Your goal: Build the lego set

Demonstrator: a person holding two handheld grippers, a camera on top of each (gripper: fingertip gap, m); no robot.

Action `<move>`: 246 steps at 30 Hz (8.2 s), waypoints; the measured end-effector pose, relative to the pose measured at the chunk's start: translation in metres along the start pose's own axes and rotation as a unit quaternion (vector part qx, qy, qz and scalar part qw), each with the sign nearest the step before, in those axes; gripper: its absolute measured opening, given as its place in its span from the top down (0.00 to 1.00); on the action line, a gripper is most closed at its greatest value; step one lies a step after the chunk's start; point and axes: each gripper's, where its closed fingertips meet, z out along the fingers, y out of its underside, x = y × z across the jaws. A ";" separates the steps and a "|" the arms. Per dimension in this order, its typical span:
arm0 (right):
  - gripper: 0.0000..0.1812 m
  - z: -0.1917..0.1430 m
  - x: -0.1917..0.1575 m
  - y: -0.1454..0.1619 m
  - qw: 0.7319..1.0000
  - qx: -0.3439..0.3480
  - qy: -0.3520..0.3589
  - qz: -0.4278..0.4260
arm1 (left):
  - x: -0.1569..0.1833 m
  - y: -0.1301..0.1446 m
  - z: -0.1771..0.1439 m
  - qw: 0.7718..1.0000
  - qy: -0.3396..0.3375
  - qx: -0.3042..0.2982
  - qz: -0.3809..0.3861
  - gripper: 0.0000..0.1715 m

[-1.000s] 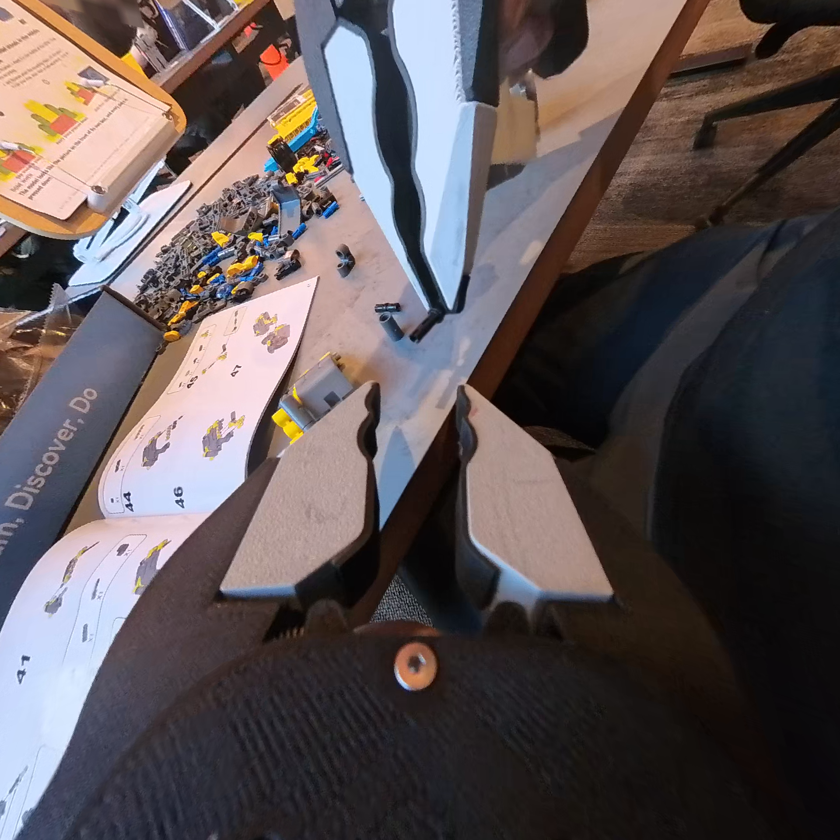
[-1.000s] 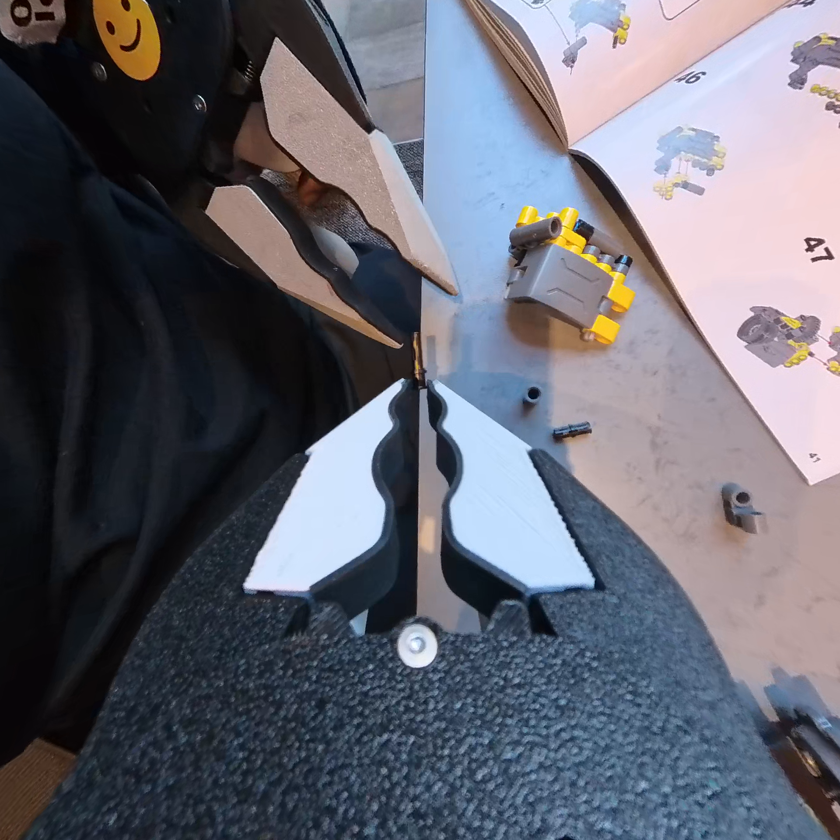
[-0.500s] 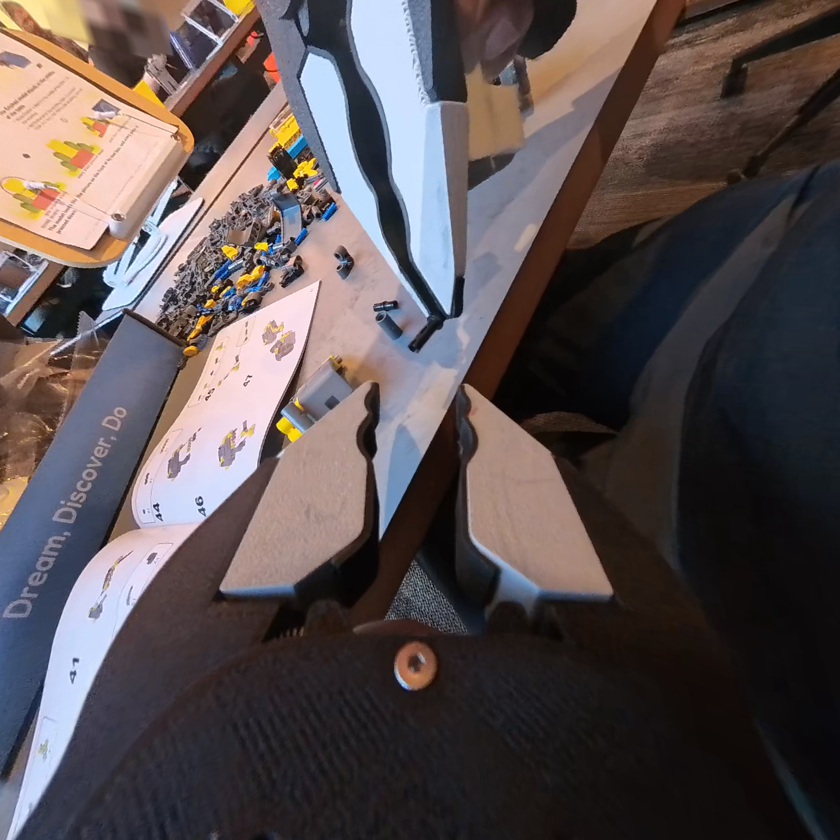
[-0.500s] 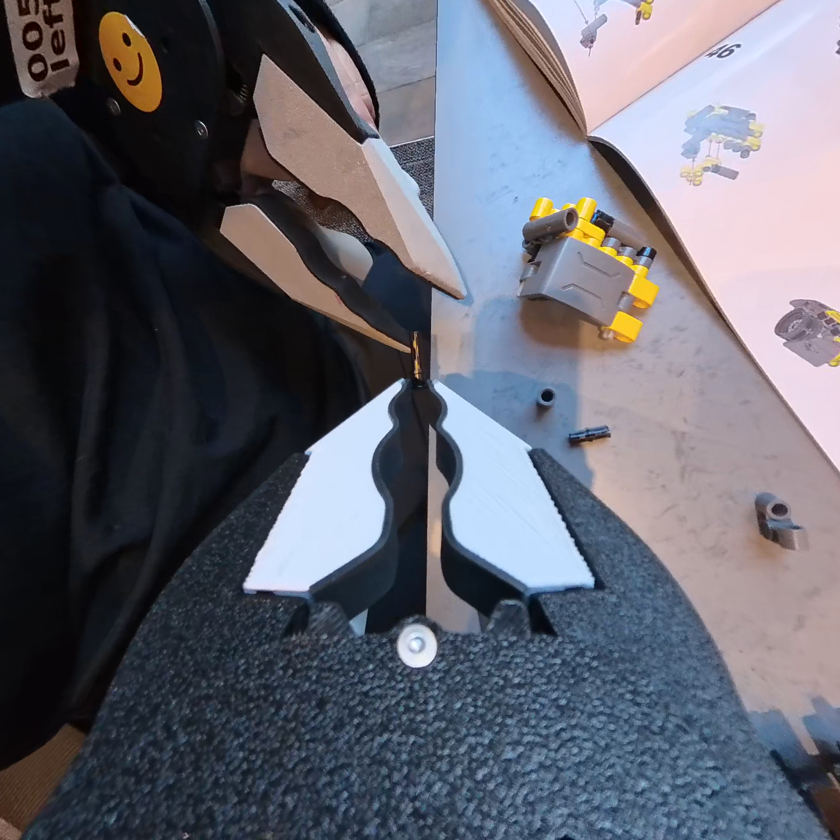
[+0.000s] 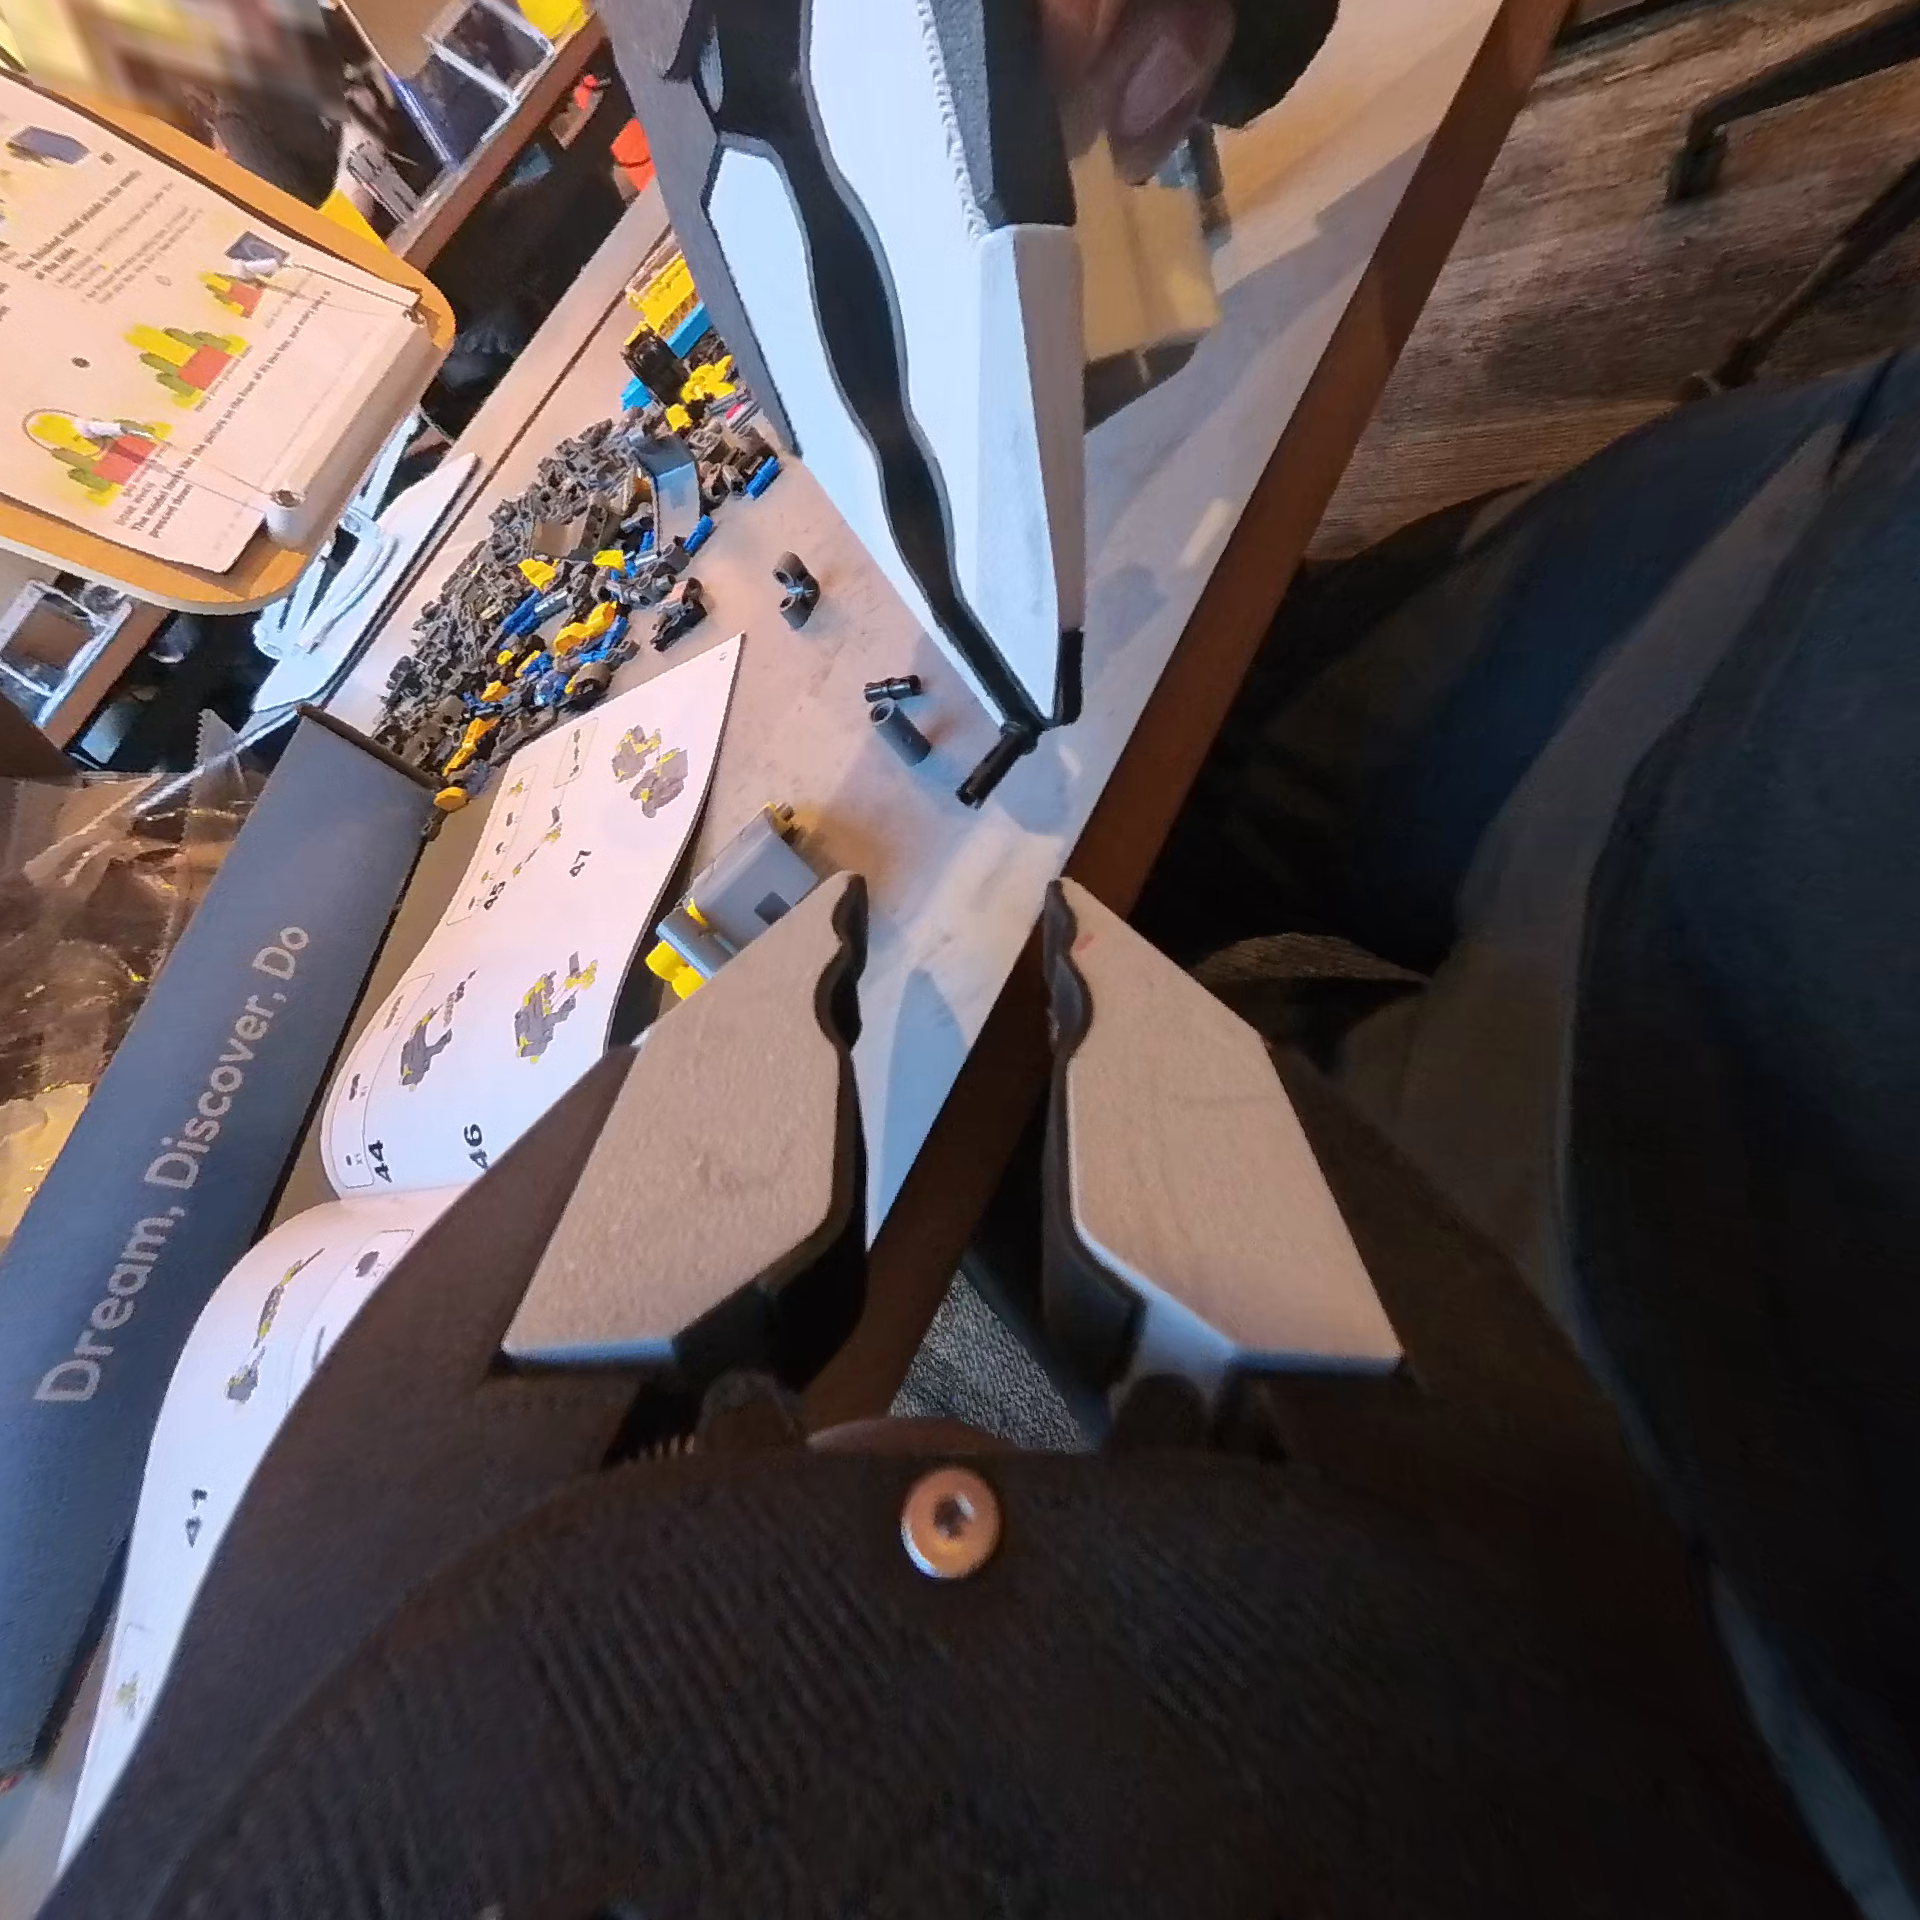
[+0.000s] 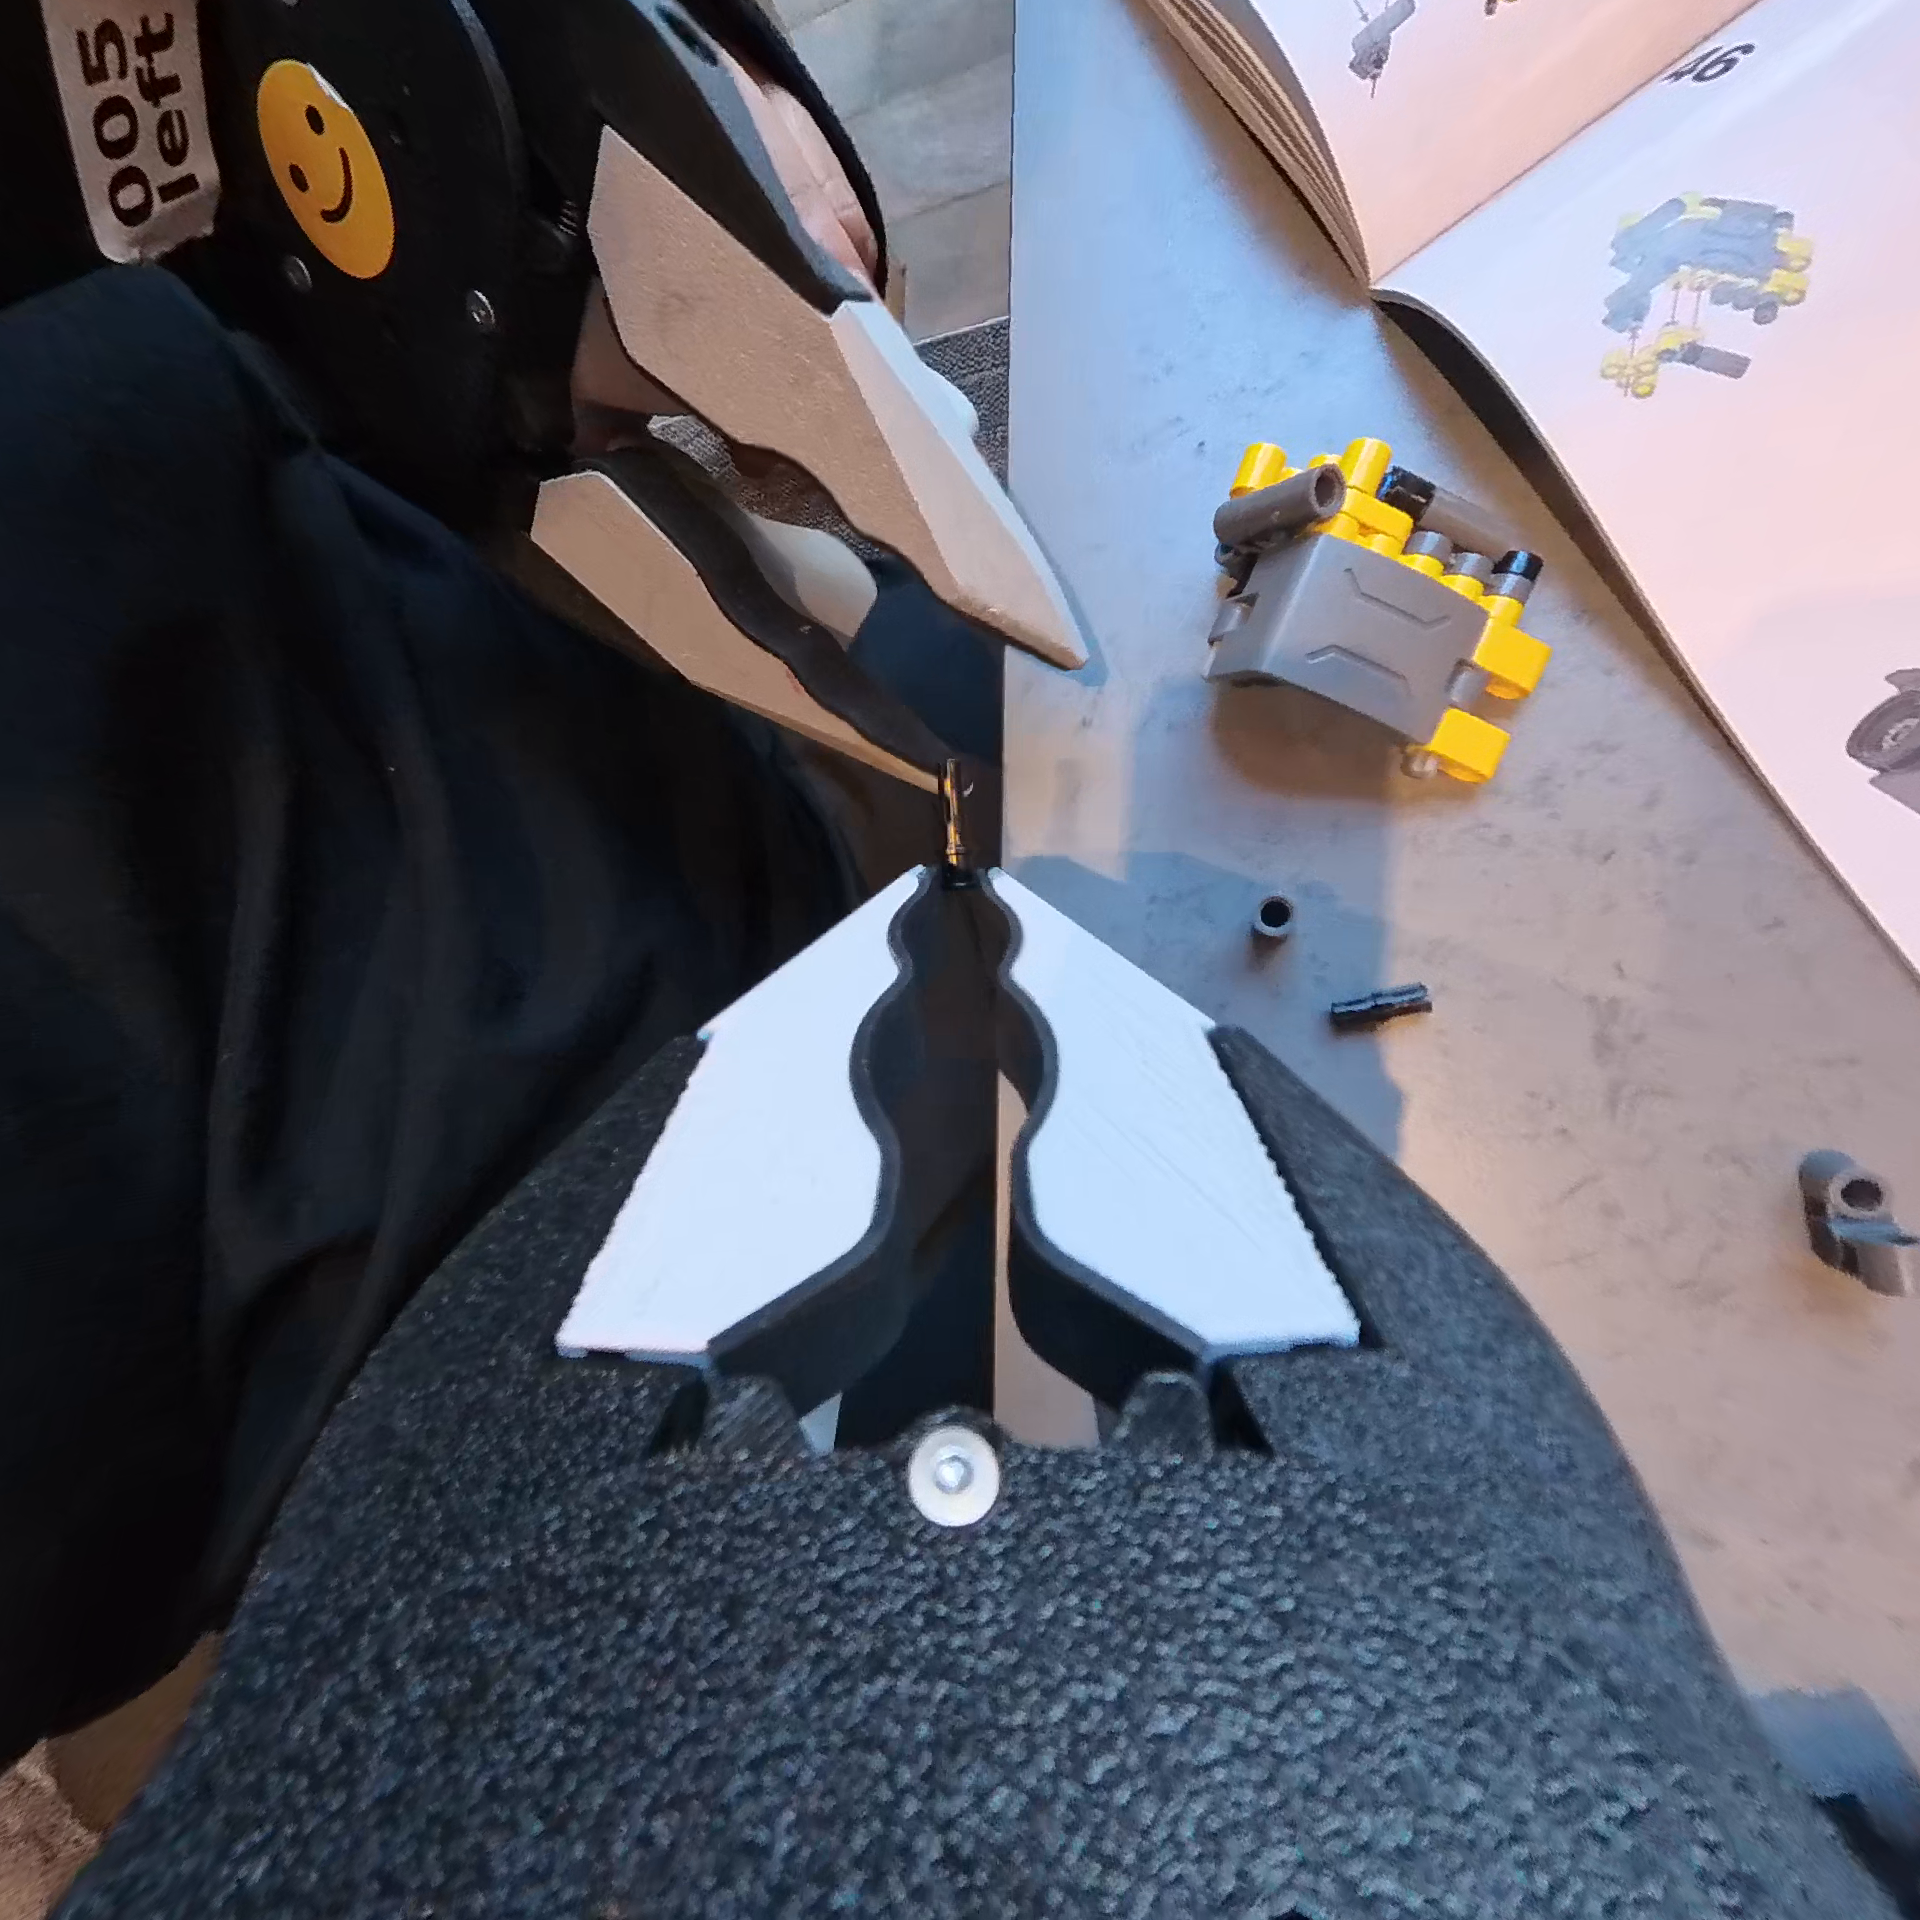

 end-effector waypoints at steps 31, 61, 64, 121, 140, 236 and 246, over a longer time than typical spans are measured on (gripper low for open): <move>0.96 0.008 0.004 0.004 1.000 -0.026 0.009 0.005 | 0.013 -0.006 0.000 0.999 0.015 0.010 0.040 0.89; 0.97 0.016 -0.001 0.001 0.999 -0.041 0.004 -0.007 | 0.018 -0.006 0.001 0.997 0.018 0.008 0.069 0.97; 0.97 0.018 0.000 0.001 0.999 -0.036 0.004 -0.005 | 0.017 -0.005 0.001 0.997 0.017 0.005 0.068 0.97; 0.97 -0.058 0.119 0.045 0.945 -0.059 0.320 0.045 | 0.010 -0.006 -0.001 0.996 0.054 0.031 -0.066 0.87; 0.96 -0.058 0.114 0.045 0.951 -0.063 0.299 0.044 | 0.012 -0.003 0.001 0.995 0.064 0.026 -0.074 0.87; 0.90 -0.065 0.102 0.031 0.951 0.037 0.292 0.093 | -0.103 0.123 -0.079 0.931 -0.126 -0.087 -0.331 1.00; 0.87 -0.070 0.102 0.047 0.949 0.021 0.296 0.109 | -0.100 0.114 -0.075 0.933 -0.119 -0.074 -0.330 0.98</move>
